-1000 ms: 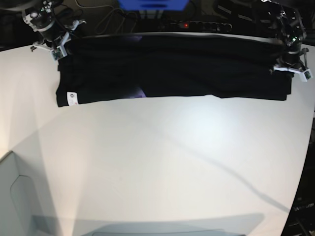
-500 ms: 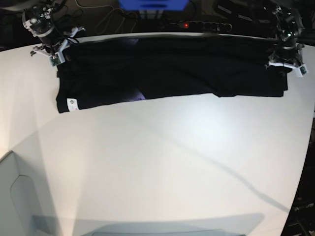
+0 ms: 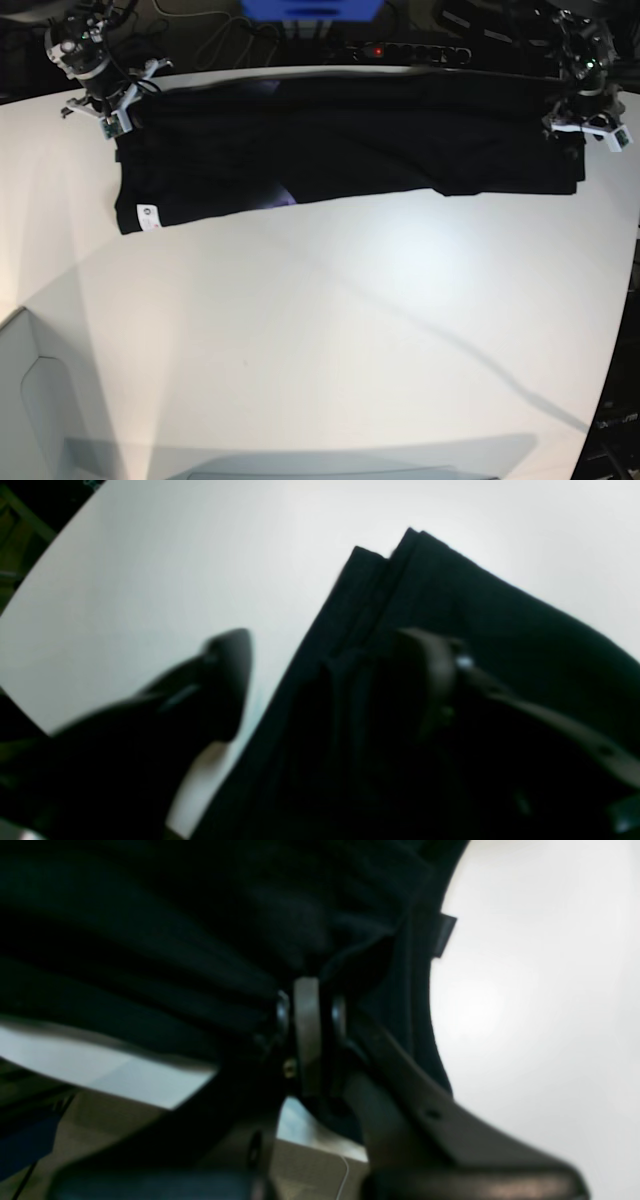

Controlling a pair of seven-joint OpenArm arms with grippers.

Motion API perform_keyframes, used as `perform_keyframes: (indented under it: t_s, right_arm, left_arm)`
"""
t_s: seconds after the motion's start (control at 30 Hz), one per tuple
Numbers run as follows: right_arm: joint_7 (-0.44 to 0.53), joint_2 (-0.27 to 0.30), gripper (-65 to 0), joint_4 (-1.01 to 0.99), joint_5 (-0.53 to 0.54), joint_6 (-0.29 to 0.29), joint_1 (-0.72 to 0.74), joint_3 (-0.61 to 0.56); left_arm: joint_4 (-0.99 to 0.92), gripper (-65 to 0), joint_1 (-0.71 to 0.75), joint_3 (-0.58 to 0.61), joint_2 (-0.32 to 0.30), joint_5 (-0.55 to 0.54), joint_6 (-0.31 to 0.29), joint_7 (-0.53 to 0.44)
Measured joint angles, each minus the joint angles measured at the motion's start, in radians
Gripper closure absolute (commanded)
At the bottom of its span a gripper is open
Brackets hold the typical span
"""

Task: Fold the T-shirt properly
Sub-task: 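Pull the folded strip's edge toward the robot with both grippers, then fold the strip end held by the left gripper over toward the right gripper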

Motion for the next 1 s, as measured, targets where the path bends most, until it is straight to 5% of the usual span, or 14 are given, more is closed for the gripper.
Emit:
perform_keyframes:
  t_s: [0.37,0.7,0.8,1.0]
  right_arm:
    - [-0.001,0.0,0.0,-0.001,-0.001,0.0,0.008,0.0]
    - [-0.008,0.0,0.0,-0.001,-0.003,0.0,0.016,0.0]
    - [-0.015,-0.001,0.0,-0.004,-0.005,0.0,0.036,0.0]
    - [-0.093,-0.003,0.0,-0.005,0.0,0.001,0.092,0.0]
  left_arm:
    - [-0.068,-47.9,0.008,0.067,-0.012,-0.015,0.001,-0.054]
    - [-0.067,-6.5,0.002,0.095,-0.008,-0.018,-0.015,-0.064]
    - [-0.068,0.0,-0.012,0.092,-0.007,-0.016,-0.015,-0.058]
    - [-0.072,0.0,-0.059,0.026,0.008,-0.011,-0.016,-0.01]
